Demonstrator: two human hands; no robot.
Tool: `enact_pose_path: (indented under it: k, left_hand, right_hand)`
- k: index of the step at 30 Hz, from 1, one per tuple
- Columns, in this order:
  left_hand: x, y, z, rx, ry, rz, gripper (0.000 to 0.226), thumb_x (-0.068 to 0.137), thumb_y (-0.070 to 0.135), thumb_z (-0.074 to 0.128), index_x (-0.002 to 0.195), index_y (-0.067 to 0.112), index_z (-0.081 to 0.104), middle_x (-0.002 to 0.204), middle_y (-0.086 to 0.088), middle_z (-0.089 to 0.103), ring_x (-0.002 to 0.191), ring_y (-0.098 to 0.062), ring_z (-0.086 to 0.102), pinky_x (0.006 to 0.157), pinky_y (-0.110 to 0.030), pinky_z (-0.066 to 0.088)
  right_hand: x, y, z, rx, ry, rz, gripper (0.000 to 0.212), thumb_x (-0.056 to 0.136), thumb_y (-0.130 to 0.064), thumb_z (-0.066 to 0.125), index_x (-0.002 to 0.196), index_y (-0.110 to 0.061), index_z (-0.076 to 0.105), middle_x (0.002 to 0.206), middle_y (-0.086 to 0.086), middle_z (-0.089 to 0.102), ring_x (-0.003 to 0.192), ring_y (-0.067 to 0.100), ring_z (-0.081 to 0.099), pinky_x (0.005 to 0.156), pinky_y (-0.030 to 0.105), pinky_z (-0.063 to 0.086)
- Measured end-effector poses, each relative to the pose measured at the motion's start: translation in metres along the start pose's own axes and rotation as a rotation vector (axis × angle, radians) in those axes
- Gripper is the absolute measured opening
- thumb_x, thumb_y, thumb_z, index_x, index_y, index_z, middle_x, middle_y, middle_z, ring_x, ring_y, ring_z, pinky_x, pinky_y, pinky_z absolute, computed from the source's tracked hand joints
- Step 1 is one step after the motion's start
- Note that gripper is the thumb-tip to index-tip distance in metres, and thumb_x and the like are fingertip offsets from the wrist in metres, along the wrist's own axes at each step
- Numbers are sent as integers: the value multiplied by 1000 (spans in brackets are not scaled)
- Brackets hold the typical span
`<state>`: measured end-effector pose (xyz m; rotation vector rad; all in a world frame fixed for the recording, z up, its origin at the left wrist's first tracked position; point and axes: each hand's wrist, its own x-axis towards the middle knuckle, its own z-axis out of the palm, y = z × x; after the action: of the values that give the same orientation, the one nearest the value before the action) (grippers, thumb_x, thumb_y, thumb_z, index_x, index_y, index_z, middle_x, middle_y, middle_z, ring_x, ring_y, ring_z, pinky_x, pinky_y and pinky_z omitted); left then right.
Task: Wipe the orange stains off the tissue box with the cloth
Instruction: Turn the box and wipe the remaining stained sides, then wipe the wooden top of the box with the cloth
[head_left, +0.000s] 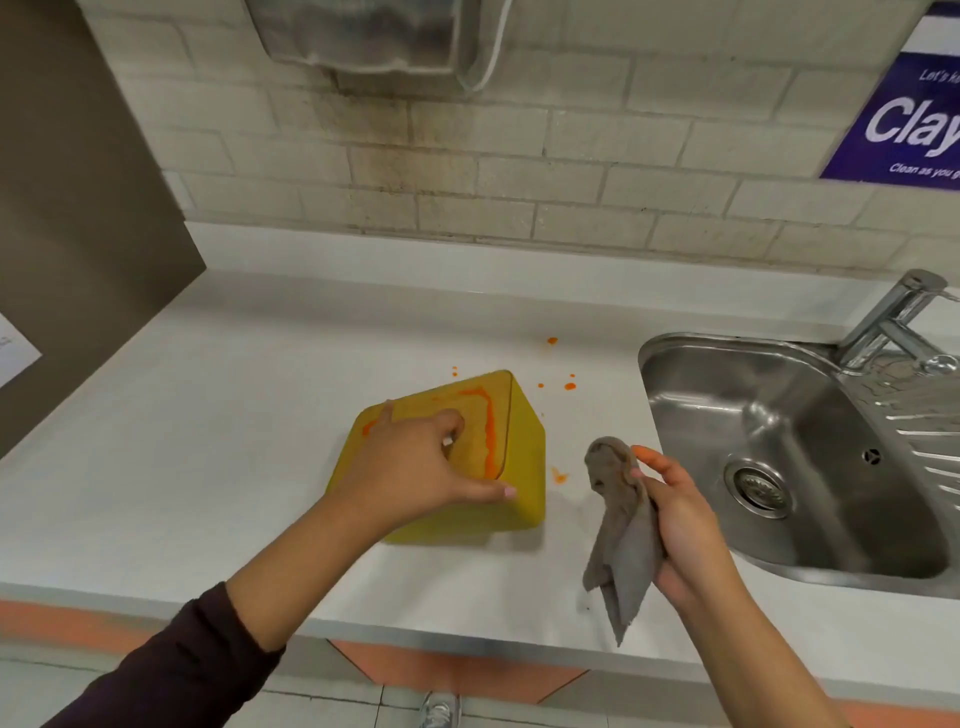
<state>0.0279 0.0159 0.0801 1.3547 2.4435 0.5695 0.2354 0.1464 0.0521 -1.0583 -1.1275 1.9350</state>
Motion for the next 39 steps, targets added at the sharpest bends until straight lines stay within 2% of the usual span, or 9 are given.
enact_pose_path:
  k: [3, 9, 14, 20, 24, 28, 32, 35, 39]
  left_hand:
    - [1, 18, 26, 238, -32, 41, 73, 45, 88, 47, 82, 25, 49, 57, 14, 48, 72, -16, 56, 116, -52, 11]
    - [4, 24, 54, 523, -38, -35, 76, 59, 82, 51, 90, 13, 57, 68, 2, 50, 67, -20, 47, 109, -54, 21]
    - [-5, 5, 37, 292, -33, -22, 87, 54, 81, 60, 121, 25, 53, 110, 5, 69, 103, -19, 62, 113, -47, 25]
    - [-26, -86, -15, -144, 12, 16, 121, 38, 72, 78, 139, 47, 17, 143, 6, 34, 124, -18, 46, 103, -39, 42]
    - [-19, -133, -9, -197, -144, 12, 138, 30, 82, 72, 134, 59, -16, 154, 21, 1, 145, -18, 9, 117, -44, 7]
    - [0, -158, 3, -240, -282, 127, 146, 34, 78, 76, 130, 56, -33, 148, 30, -18, 144, -8, -9, 113, -35, -13]
    - [21, -169, 2, -103, -312, 244, 152, 31, 84, 71, 133, 48, -35, 151, 20, -27, 136, 6, -28, 114, -37, -14]
    - [29, -171, 0, -125, -315, 283, 154, 27, 85, 70, 134, 47, -34, 148, 26, -13, 129, 19, -29, 116, -42, -11]
    - [30, -169, 0, -256, -344, 233, 158, 25, 71, 80, 130, 51, -37, 152, 23, -2, 142, -9, 2, 113, -38, 18]
  right_hand:
    - [-2, 1, -1, 297, -52, 170, 16, 95, -16, 45, 103, -13, 59, 69, 3, 73, 60, 12, 69, 53, 22, 56]
    - [-9, 16, 4, 404, -293, 279, 28, 88, -15, 48, 95, -4, 73, 91, 9, 74, 83, 17, 70, 69, 27, 58]
    - [-12, 31, 12, 177, -310, 208, 42, 79, -8, 55, 120, -1, 58, 126, 22, 58, 119, 34, 52, 107, 46, 35]
    - [-4, 38, 44, 36, -34, 24, 32, 88, -1, 56, 118, -11, 59, 107, 8, 69, 84, 14, 69, 66, 24, 57]
    - [5, 45, 64, -309, 237, -138, 31, 89, -16, 61, 119, -21, 56, 115, 0, 62, 102, 20, 62, 86, 39, 54]
    - [5, 60, 84, -495, 354, -333, 34, 87, -13, 62, 119, -21, 56, 115, -3, 61, 104, 13, 58, 85, 20, 47]
    - [8, 77, 100, -641, 438, -456, 22, 88, -11, 60, 108, -19, 59, 105, -10, 55, 102, 15, 55, 82, 5, 41]
    - [7, 94, 115, -776, 483, -487, 27, 93, -12, 53, 118, -9, 59, 131, 1, 48, 119, 14, 45, 101, 25, 39]
    - [9, 101, 127, -872, 528, -506, 35, 96, -11, 47, 131, -9, 51, 143, 1, 42, 126, 12, 40, 104, 15, 31]
